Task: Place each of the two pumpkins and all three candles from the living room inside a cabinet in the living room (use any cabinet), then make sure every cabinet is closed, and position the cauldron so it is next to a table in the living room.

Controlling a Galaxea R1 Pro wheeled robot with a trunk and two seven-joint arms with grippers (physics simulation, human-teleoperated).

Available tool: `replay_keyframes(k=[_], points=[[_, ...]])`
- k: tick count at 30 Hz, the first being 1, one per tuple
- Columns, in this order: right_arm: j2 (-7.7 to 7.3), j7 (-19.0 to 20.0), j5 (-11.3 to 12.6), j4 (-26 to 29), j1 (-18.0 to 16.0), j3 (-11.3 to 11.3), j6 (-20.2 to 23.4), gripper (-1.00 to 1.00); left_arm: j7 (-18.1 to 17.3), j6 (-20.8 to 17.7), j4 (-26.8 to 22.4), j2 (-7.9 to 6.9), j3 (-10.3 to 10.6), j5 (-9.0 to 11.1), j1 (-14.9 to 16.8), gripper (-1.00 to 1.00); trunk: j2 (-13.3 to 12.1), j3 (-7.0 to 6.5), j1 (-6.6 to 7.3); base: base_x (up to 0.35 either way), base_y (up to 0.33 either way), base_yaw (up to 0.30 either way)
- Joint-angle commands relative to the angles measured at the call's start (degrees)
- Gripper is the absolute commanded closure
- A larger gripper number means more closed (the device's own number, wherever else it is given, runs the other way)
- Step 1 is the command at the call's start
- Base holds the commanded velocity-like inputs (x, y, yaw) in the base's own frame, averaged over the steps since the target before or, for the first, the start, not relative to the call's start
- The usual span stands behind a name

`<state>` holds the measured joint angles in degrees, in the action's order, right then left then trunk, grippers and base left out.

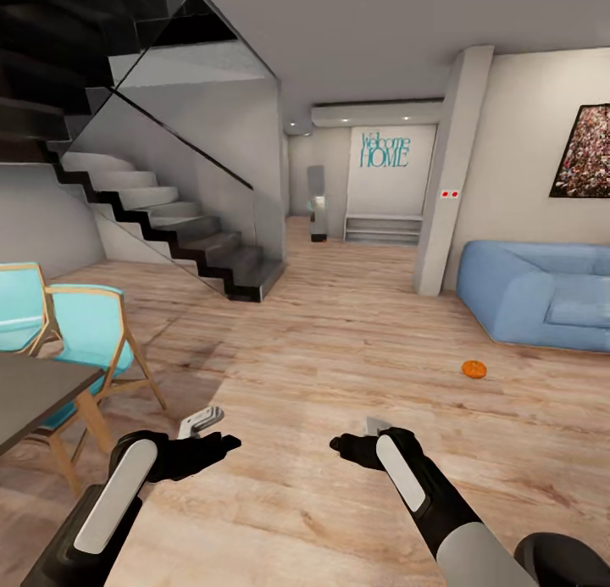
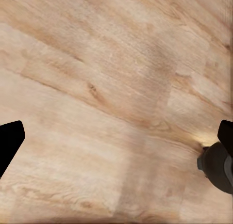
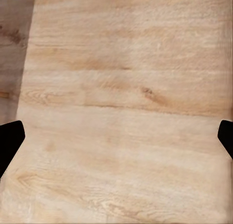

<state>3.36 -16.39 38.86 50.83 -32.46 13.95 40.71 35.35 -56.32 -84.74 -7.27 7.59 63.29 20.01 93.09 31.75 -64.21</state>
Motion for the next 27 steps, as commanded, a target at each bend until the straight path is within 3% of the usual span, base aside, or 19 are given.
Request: replay_keyframes(k=[1,27], points=[[0.01,-0.57,0.59,0.03,-0.06,0.11,0.07,-1.00,0.60,0.00,-0.07,-0.08,0.10,0.55,0.03,-1.00,0.03,0.04,-0.02,0.225,0.148,-0.293],[0.05,-0.57,0.63,-0.02,-0.06,0.11,0.05,-1.00,0.63,-0.01,-0.07,-0.12,0.30,0.48,0.03,-1.00,0.03,-0.67,-0.02,0.280,0.145,-0.292]])
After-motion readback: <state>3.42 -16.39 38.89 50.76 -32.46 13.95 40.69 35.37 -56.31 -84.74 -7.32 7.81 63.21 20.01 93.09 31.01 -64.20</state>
